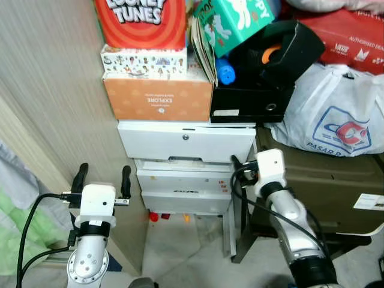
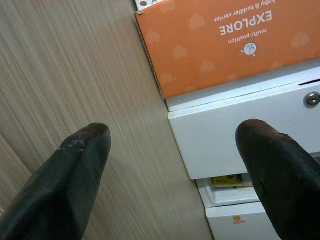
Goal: Clean up the room
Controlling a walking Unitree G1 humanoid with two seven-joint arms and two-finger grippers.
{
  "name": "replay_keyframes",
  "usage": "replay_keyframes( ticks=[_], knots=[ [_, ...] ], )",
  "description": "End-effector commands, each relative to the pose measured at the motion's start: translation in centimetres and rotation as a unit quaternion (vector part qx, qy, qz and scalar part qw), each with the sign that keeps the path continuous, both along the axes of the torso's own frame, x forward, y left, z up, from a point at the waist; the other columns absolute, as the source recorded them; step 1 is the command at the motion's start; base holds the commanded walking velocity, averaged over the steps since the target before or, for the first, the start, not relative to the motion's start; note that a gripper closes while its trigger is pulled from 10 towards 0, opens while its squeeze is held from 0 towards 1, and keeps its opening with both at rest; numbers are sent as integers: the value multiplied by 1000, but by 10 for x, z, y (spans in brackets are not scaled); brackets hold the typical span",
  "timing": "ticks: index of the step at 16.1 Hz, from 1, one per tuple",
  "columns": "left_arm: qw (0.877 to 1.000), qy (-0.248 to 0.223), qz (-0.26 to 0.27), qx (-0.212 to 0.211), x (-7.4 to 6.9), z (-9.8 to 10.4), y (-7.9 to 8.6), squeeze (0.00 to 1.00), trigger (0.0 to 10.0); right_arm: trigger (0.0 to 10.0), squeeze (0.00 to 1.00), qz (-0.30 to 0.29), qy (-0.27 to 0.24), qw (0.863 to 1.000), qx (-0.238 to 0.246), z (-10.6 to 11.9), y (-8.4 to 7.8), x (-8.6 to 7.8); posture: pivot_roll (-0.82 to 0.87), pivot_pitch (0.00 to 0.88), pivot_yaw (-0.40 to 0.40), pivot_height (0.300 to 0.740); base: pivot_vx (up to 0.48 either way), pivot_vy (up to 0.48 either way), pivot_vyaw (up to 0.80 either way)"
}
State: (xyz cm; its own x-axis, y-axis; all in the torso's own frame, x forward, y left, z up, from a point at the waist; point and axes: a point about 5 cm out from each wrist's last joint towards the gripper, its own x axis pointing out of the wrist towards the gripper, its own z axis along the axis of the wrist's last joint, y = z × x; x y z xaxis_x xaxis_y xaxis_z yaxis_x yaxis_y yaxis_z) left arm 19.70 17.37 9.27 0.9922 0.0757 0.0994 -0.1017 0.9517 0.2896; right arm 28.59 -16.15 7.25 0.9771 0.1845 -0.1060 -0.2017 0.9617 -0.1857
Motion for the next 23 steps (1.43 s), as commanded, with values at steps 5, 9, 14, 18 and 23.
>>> replay_keyframes(
  ticks=[5,9,14,18,23],
  knots=[
    [1000,9,20,0,1,0,9,0,10000,10000,0,0,-16,1000,-9,6,-3,1,-39,0,-20,740,0,-291,0],
    [1000,12,21,-4,0,-2,10,0,10000,10000,0,2,-13,1000,-13,5,-4,0,-41,0,-25,740,0,-321,0],
    [999,15,28,-7,0,-3,11,0,10000,10000,0,4,-12,1000,-16,5,-4,0,-41,0,-29,740,0,-64,0],
    [999,11,44,-10,-1,-2,16,0,10000,10000,0,8,-13,1000,-20,4,0,1,-31,0,-23,740,0,0,0],
    [998,15,64,7,-15,-4,16,0,10000,10000,0,19,-13,1000,-21,3,2,0,-14,0,-28,740,0,0,800]
  ],
)
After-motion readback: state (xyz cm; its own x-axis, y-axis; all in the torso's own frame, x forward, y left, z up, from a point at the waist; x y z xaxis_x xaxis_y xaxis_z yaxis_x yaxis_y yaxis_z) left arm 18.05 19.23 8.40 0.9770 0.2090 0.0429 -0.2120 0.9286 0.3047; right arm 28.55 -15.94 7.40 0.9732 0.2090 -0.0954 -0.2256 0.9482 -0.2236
